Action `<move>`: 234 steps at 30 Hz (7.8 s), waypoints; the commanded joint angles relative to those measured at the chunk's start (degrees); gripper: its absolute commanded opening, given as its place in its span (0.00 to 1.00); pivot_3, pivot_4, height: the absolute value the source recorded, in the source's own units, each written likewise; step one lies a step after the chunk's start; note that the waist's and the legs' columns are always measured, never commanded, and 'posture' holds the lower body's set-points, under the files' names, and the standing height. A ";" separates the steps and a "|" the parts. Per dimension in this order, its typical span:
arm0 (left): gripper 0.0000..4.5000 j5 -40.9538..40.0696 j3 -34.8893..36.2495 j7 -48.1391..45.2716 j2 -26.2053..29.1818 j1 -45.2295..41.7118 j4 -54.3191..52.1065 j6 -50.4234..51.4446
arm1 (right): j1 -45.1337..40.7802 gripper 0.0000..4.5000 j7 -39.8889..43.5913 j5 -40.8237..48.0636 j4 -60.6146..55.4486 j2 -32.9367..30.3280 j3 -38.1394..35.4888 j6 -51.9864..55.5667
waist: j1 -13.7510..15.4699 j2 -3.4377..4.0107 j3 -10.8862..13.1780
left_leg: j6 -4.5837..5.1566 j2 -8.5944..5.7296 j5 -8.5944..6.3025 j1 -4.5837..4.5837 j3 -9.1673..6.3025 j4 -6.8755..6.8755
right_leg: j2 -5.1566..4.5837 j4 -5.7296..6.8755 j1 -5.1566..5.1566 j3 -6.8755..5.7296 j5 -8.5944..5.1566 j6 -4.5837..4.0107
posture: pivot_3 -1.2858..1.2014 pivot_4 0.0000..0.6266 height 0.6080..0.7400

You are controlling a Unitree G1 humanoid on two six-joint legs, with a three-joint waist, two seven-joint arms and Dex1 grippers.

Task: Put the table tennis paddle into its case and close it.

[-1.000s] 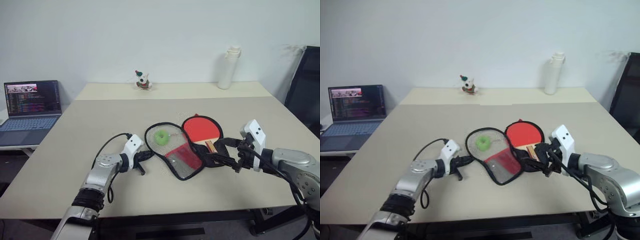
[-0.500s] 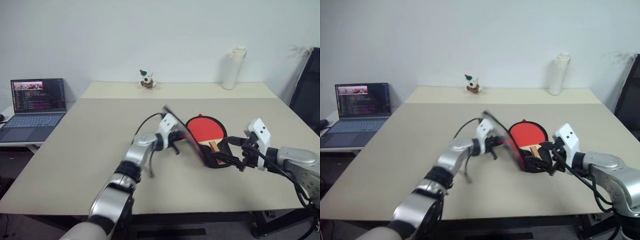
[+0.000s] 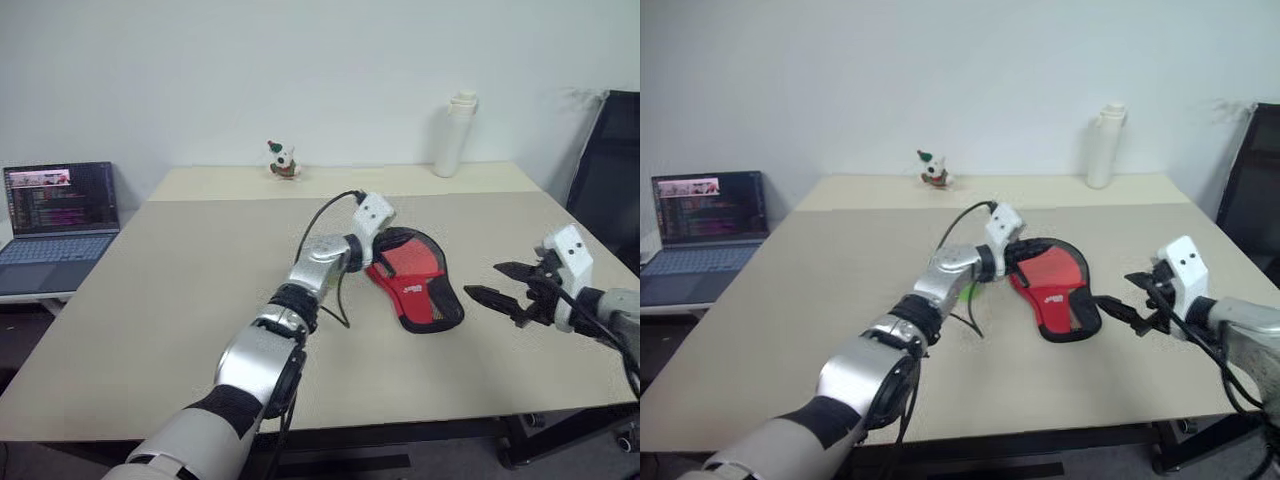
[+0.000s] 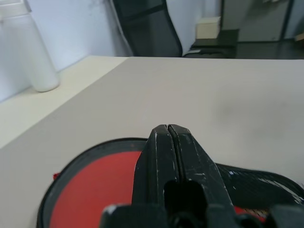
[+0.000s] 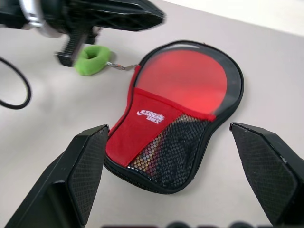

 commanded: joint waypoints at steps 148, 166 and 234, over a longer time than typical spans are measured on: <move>1.00 -1.37 0.85 2.89 16.40 10.62 -3.77 21.37 | -1.96 1.00 -17.09 1.75 -12.81 28.01 12.54 14.47 | 0.22 -0.09 -0.16 | -0.03 0.65 0.00 -0.14 -0.12 -0.05 | 0.15 -0.05 -0.05 -0.38 -0.12 -0.32 | 0.52 0.24 1.00; 1.00 2.83 1.02 1.46 14.49 9.15 3.73 16.32 | -13.95 1.00 -15.07 -14.96 12.61 29.96 26.24 -7.80 | 0.30 -0.12 -0.18 | -0.03 0.65 0.01 -0.10 -0.16 0.01 | 0.15 0.02 -0.02 -0.48 -0.10 -0.31 | 0.52 0.24 1.00; 0.00 45.12 -26.51 43.94 -4.16 -16.91 16.43 -5.24 | 19.54 1.00 -16.37 -30.54 -0.40 33.34 42.96 -5.15 | 0.80 -0.77 -0.85 | -0.06 0.56 0.01 -0.07 -0.42 0.01 | -0.01 -0.08 0.33 -1.12 -0.14 -0.32 | 0.52 0.24 1.00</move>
